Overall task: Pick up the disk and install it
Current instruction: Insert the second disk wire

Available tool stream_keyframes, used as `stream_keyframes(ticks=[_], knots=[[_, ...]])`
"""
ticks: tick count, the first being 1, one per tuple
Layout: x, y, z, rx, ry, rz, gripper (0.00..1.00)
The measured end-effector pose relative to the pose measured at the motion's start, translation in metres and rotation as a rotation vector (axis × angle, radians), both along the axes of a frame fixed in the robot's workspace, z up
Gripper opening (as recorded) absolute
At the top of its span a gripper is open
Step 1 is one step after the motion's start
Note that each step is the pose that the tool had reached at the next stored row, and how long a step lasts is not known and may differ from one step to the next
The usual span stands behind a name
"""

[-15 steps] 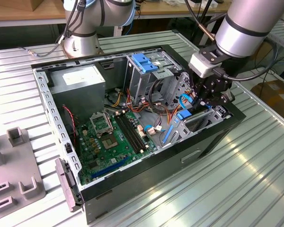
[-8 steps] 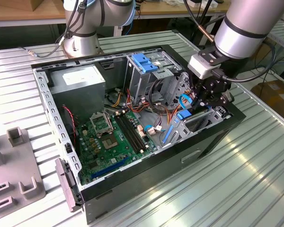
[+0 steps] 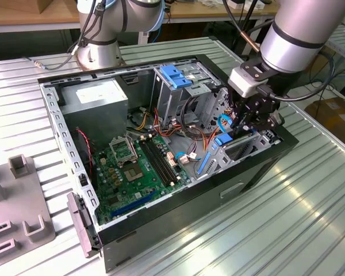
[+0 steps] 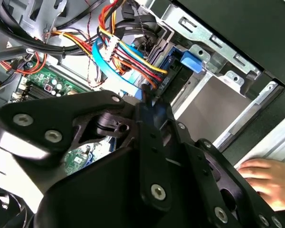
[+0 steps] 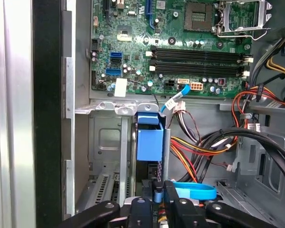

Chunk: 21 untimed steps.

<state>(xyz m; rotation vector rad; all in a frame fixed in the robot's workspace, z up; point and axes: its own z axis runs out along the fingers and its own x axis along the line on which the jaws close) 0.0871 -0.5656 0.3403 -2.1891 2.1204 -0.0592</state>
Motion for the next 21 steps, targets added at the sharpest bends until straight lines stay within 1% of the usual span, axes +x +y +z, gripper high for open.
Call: stream_keyframes(ticks=[1, 6, 11, 13, 21], knots=[[0.0, 0.0, 0.0027, -0.0012, 0.0001, 0.0, 0.24], [0.0, 0.0, 0.014, -0.0012, -0.0002, 0.0, 0.24], [0.0, 0.0, 0.0148, -0.0012, -0.0002, 0.0, 0.22], [0.0, 0.0, 0.0149, -0.0011, -0.0003, 0.0, 0.1], [0.0, 0.0, 0.0157, -0.0011, -0.0003, 0.0, 0.1]])
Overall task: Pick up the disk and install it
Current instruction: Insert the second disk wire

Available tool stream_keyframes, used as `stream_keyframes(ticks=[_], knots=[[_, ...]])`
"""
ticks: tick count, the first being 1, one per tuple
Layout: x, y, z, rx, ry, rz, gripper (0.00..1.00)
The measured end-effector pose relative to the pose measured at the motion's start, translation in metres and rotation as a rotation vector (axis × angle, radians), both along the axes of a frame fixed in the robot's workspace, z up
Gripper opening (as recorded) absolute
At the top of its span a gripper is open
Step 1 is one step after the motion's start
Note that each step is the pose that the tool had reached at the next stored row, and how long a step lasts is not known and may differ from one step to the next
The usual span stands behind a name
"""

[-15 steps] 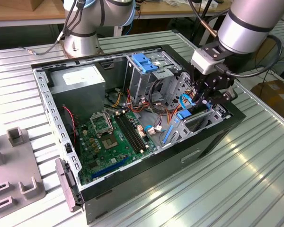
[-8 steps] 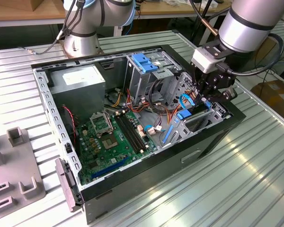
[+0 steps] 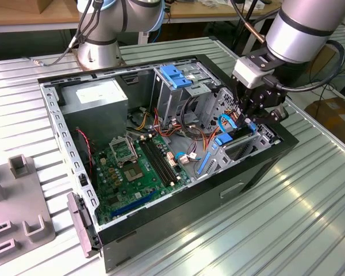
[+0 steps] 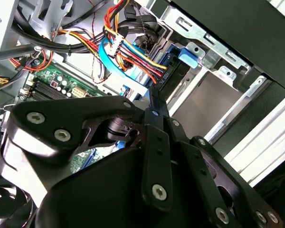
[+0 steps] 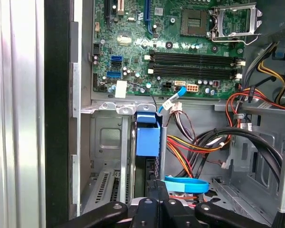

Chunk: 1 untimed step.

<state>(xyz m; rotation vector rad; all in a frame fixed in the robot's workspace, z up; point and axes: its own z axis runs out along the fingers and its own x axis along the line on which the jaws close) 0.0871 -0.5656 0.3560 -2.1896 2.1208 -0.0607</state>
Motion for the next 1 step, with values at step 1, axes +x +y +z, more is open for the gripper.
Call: stream_keyframes(ticks=[1], knots=[[0.0, 0.0, 0.0001, 0.0, 0.0, 0.0, 0.1]])
